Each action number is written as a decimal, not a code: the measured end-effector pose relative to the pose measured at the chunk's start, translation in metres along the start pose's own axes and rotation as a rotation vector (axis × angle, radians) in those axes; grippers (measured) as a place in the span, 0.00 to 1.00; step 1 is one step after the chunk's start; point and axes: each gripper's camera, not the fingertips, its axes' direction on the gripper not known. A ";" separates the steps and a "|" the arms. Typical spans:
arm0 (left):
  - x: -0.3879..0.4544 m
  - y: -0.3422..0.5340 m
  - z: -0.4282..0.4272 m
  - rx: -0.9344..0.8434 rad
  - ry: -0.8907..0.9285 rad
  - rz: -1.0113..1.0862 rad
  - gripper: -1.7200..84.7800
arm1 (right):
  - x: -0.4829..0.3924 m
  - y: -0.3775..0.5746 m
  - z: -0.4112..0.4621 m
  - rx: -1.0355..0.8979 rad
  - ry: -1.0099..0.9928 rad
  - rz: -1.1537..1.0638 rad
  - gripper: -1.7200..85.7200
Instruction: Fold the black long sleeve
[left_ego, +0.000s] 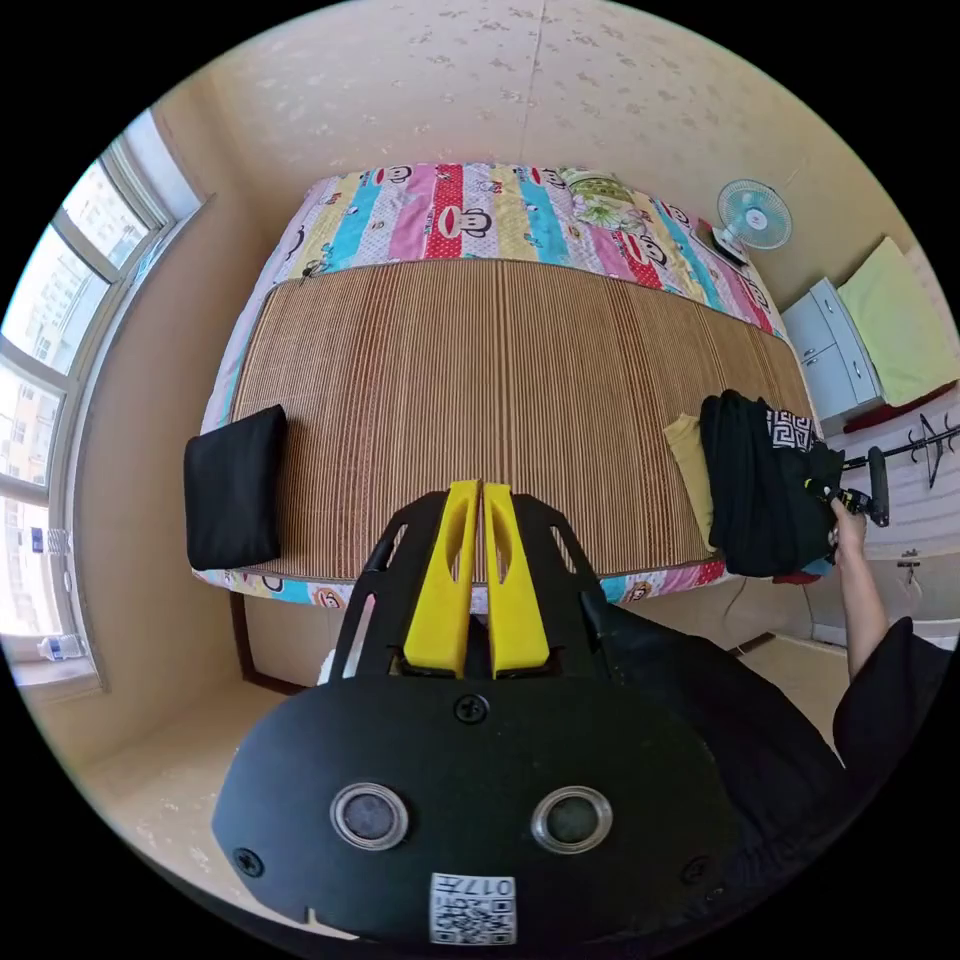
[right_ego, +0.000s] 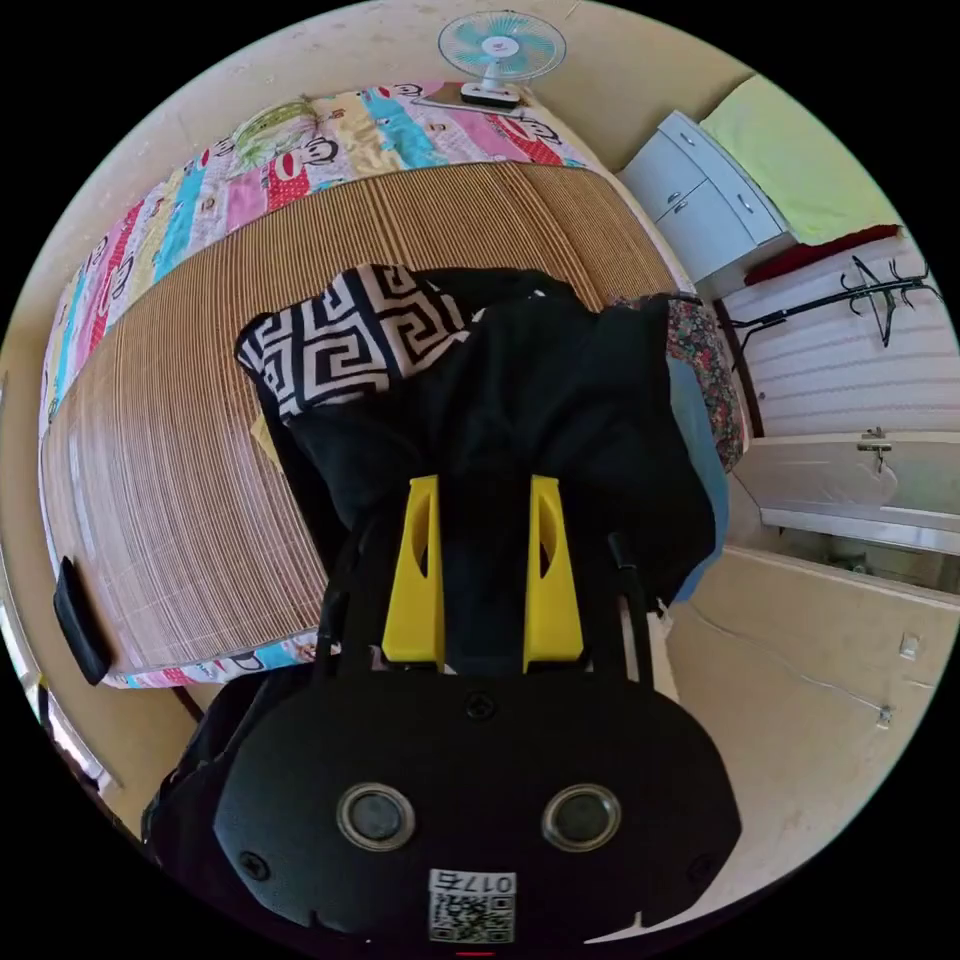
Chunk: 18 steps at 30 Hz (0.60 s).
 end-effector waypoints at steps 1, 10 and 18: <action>0.011 -0.001 0.002 -0.001 0.008 0.013 0.01 | -0.004 0.017 -0.006 0.039 -0.001 0.000 0.13; 0.044 0.026 -0.022 0.203 0.282 0.149 0.01 | 0.013 0.106 -0.185 0.450 -0.614 -0.090 0.06; 0.011 0.056 -0.064 0.443 0.521 0.259 0.09 | 0.009 0.213 -0.412 0.919 -1.335 -0.655 0.06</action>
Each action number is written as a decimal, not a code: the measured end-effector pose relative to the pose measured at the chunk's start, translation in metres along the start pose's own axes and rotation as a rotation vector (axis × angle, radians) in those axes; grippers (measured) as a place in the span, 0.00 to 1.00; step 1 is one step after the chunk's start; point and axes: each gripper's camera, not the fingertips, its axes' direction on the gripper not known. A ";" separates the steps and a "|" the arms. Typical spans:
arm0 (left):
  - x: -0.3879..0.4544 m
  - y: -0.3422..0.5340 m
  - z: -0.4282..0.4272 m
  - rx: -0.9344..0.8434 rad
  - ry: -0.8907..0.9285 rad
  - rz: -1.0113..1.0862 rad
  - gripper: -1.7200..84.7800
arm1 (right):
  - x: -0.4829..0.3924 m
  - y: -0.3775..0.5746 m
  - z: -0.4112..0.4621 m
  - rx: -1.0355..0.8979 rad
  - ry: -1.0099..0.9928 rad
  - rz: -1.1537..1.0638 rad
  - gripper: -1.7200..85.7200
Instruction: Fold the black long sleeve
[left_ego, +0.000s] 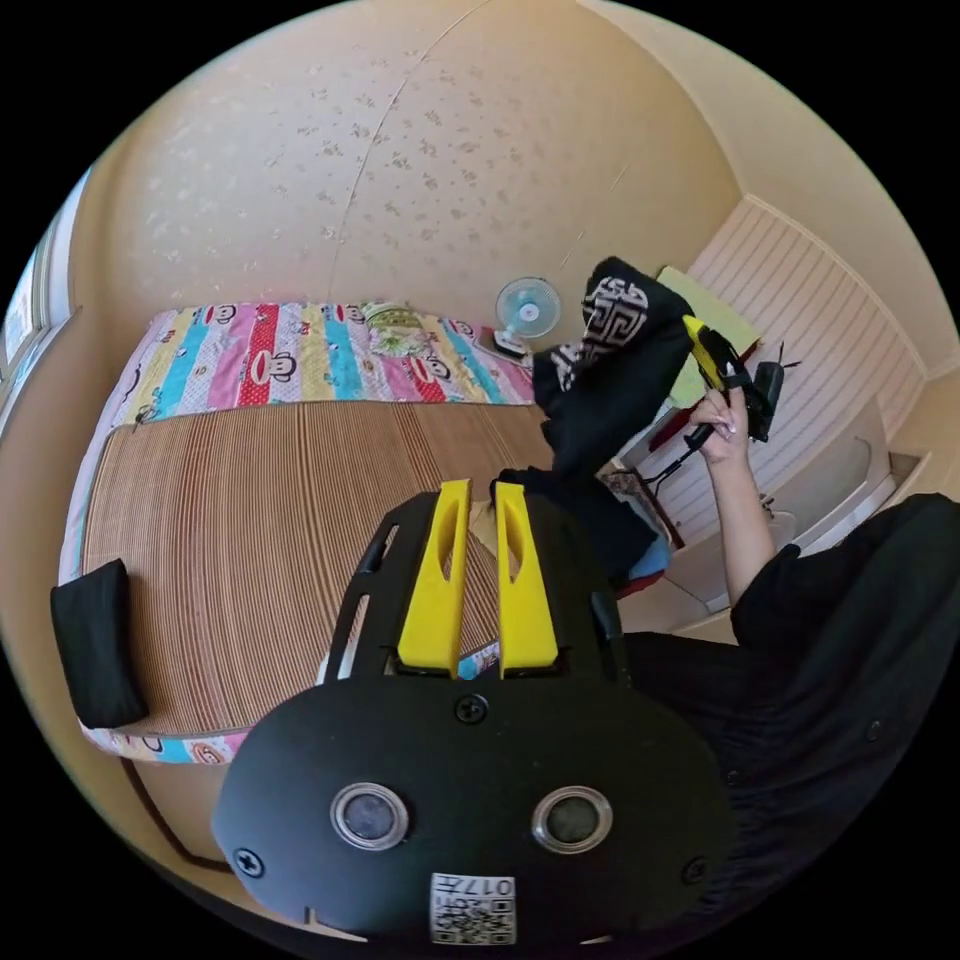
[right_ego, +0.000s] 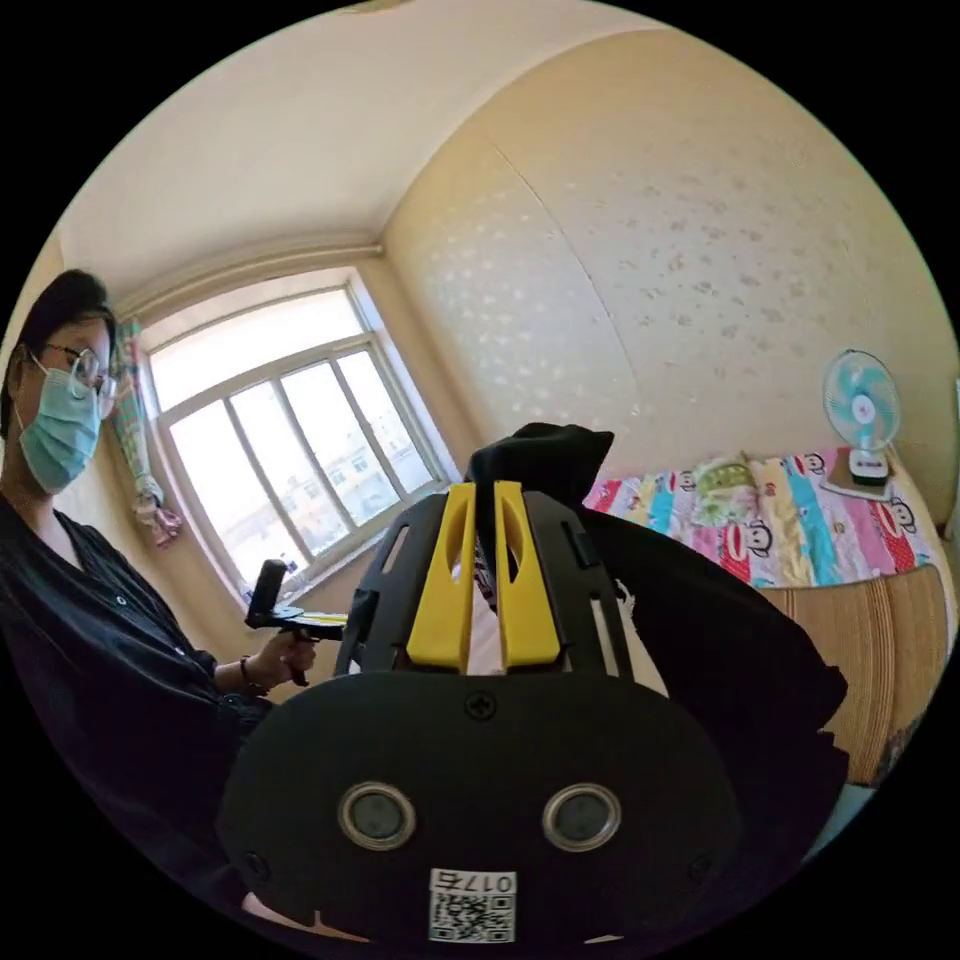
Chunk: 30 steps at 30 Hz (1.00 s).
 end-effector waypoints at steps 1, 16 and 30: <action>-0.003 0.001 -0.013 0.038 0.021 0.013 0.10 | -0.022 -0.006 0.005 0.004 -0.076 -0.025 0.05; -0.172 0.055 -0.122 0.279 0.751 -0.444 0.06 | -0.227 0.122 0.135 -0.348 -0.368 -0.040 0.06; -0.191 0.001 -0.234 0.366 1.062 0.268 0.02 | -0.224 0.126 0.075 -0.253 -0.314 -0.141 0.09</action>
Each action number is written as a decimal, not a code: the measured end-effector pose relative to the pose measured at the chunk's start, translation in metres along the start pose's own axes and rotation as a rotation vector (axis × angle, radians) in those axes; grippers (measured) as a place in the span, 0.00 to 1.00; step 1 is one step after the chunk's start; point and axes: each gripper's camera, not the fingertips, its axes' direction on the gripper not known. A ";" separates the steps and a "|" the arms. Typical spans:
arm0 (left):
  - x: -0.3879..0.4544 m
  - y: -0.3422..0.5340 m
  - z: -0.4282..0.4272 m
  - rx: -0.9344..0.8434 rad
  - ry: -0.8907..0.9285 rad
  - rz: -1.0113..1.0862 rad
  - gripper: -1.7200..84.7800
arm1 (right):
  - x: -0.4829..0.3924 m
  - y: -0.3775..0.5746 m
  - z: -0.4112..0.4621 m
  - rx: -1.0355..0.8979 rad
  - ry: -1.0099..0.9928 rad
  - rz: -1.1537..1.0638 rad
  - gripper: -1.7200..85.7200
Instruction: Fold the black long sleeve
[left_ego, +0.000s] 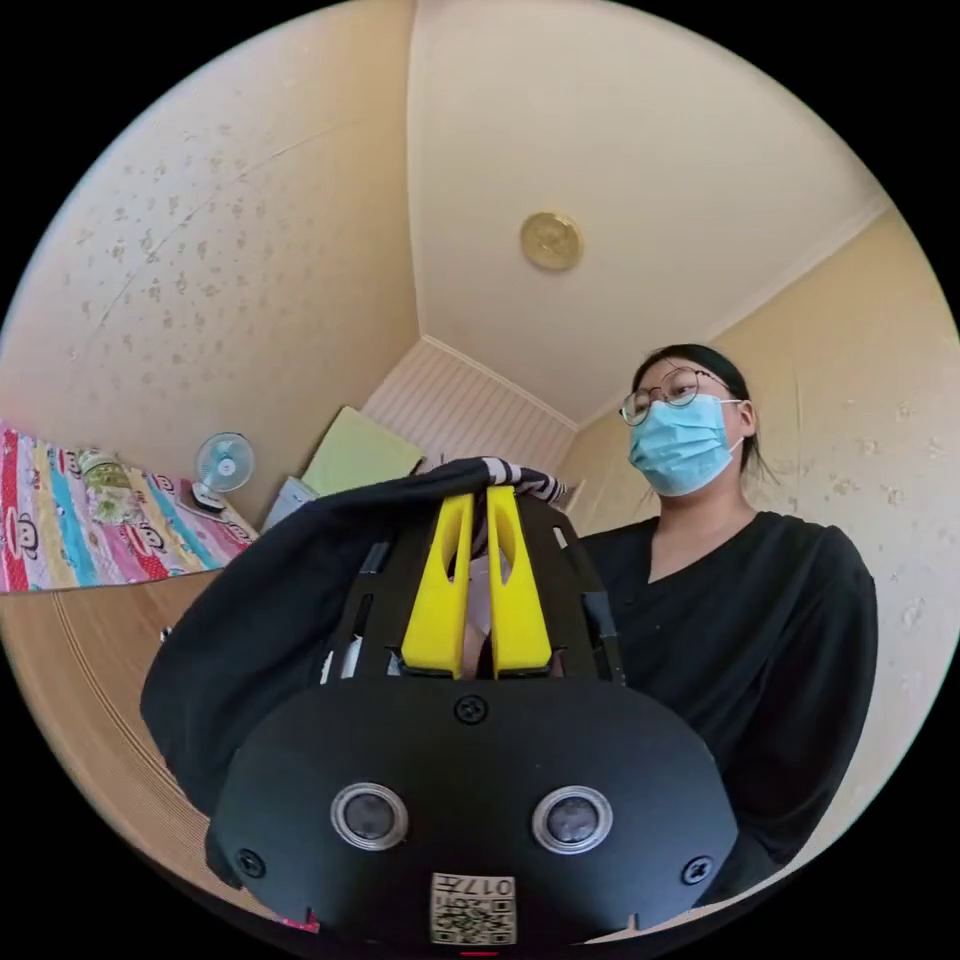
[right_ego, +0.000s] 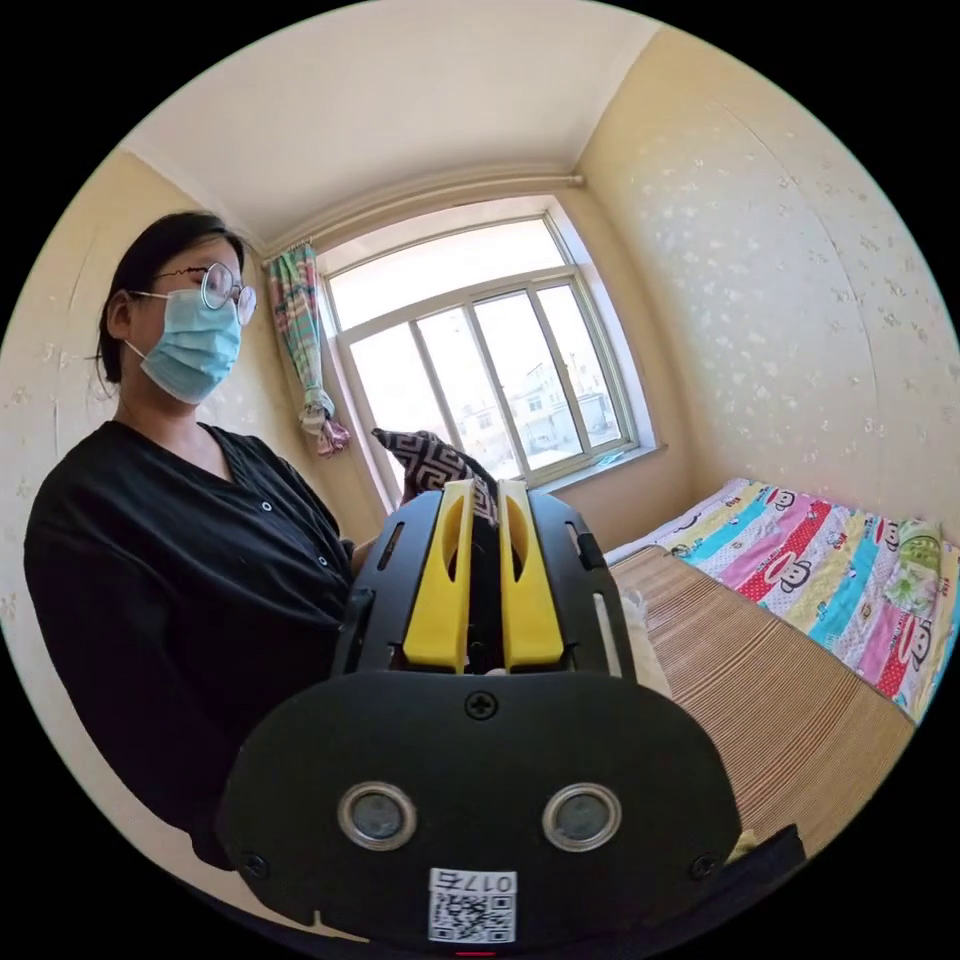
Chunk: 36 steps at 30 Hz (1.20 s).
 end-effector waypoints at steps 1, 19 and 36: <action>-0.009 -0.003 0.001 0.006 0.078 -0.013 0.02 | 0.002 0.001 0.013 -0.012 0.011 -0.004 0.11; -0.085 -0.012 0.077 -0.217 0.375 -0.242 0.03 | 0.089 0.022 0.259 -0.290 -0.469 -0.010 0.08; -0.134 0.025 0.078 -0.223 -0.364 -0.531 0.08 | 0.200 -0.006 0.305 -0.310 0.919 0.242 0.05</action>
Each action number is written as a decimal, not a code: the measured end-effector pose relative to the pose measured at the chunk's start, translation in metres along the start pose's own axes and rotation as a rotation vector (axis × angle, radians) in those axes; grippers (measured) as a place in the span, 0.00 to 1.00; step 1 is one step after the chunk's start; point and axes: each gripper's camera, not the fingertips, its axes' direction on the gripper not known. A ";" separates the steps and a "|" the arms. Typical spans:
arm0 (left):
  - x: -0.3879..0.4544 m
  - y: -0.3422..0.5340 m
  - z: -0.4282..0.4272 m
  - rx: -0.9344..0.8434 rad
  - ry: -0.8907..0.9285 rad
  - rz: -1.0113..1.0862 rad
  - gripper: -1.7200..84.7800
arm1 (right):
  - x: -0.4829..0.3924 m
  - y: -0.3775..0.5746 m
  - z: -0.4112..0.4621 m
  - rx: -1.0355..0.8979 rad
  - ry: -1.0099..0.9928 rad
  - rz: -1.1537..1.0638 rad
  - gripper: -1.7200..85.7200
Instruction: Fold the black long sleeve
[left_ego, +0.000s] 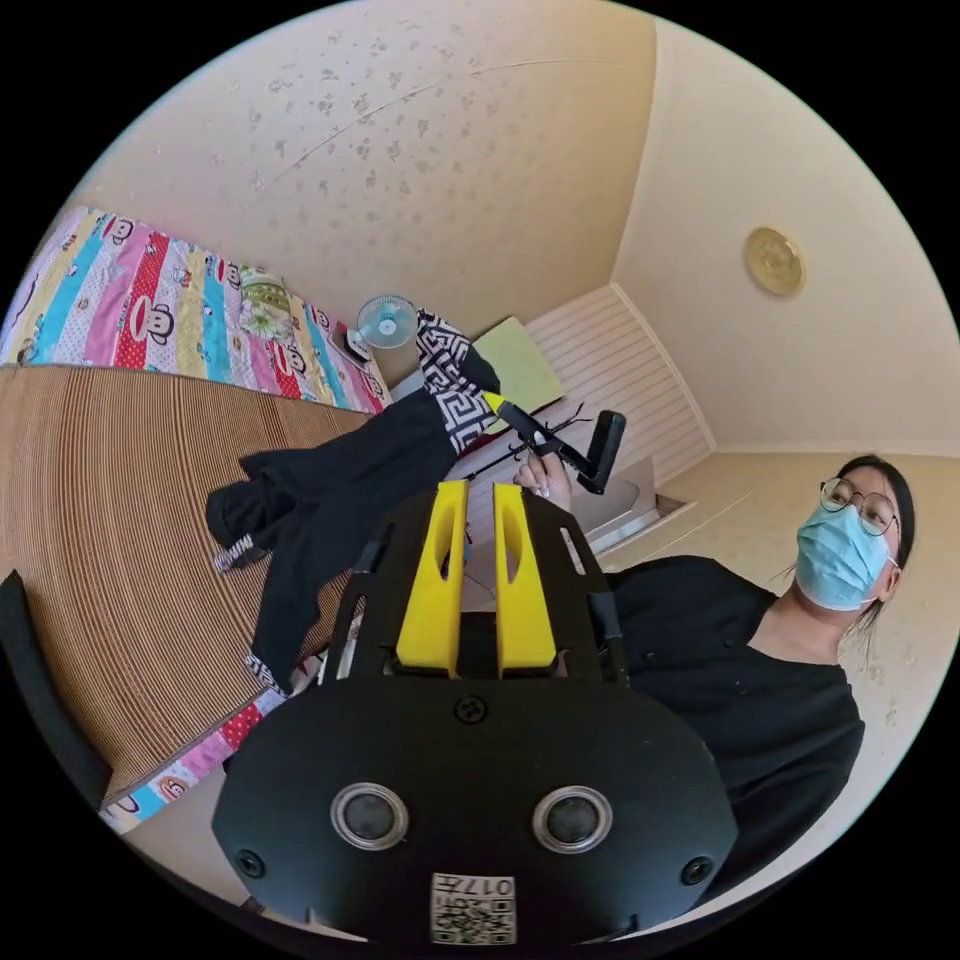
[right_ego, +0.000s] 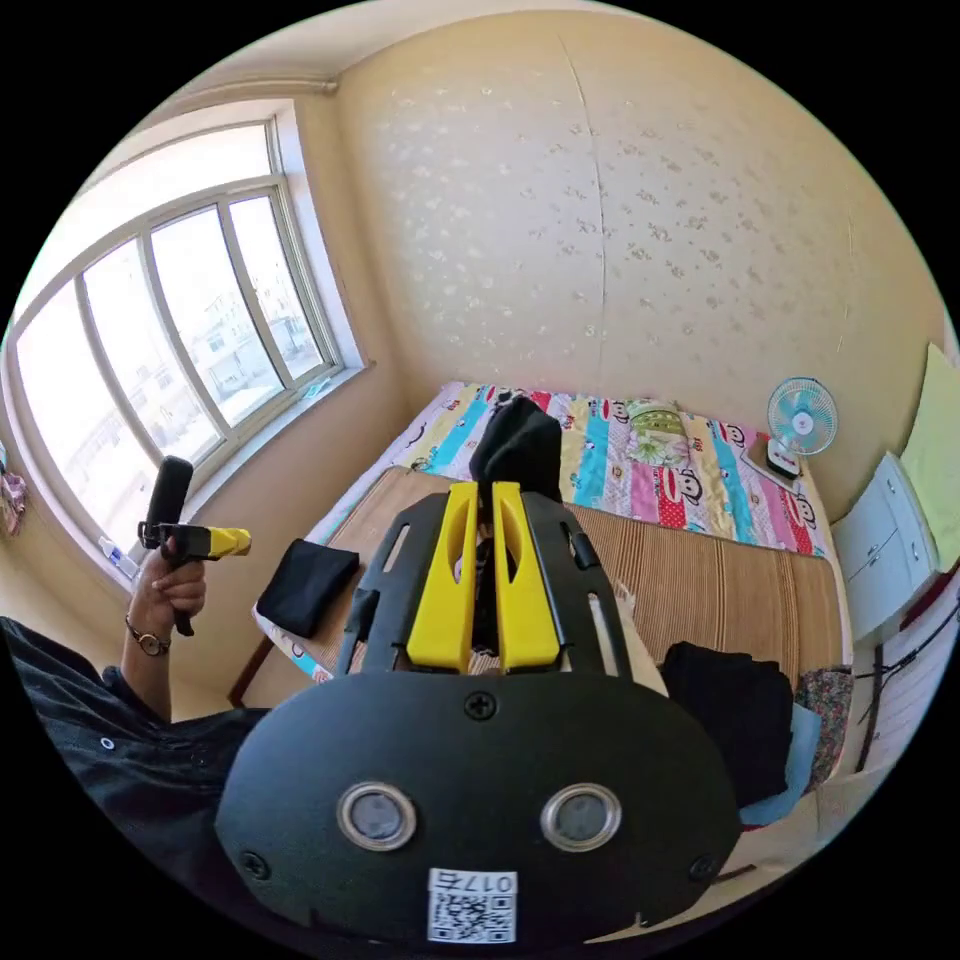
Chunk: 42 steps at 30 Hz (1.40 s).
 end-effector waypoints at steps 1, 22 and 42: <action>-0.004 -0.001 0.020 -0.028 0.016 -0.021 0.09 | -0.009 -0.002 0.007 0.003 -0.044 -0.031 0.05; 0.104 -0.009 0.136 0.054 -0.610 0.248 0.08 | 0.044 -0.012 0.036 -0.019 -0.626 0.024 0.05; 0.133 -0.024 -0.056 0.362 -0.013 0.471 0.04 | 0.206 0.021 0.006 -0.154 -0.925 -0.165 0.05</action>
